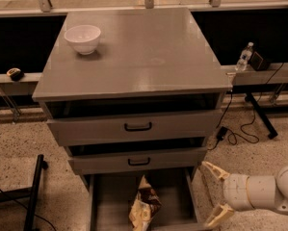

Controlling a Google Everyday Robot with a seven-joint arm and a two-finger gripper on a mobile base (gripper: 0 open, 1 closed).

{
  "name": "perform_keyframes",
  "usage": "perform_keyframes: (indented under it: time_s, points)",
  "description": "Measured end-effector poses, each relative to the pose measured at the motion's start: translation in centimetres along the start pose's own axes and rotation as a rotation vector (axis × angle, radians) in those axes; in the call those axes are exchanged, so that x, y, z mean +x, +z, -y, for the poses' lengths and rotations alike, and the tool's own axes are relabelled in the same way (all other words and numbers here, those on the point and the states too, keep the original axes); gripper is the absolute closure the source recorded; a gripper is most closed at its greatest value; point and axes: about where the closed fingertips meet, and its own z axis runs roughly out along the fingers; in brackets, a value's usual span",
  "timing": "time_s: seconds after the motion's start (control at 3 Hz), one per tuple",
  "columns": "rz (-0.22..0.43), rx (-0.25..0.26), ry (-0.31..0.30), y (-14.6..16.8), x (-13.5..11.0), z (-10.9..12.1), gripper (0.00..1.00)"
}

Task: Pick brown chip bag from top drawer and place on counter

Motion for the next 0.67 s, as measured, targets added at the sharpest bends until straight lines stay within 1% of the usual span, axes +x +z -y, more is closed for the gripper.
perform_keyframes:
  time_s: [0.33, 0.67]
  points:
    - [0.111, -0.032, 0.002, 2.1, -0.8, -1.0, 0.0]
    - [0.254, -0.042, -0.033, 6.4, -2.6, -4.8, 0.0]
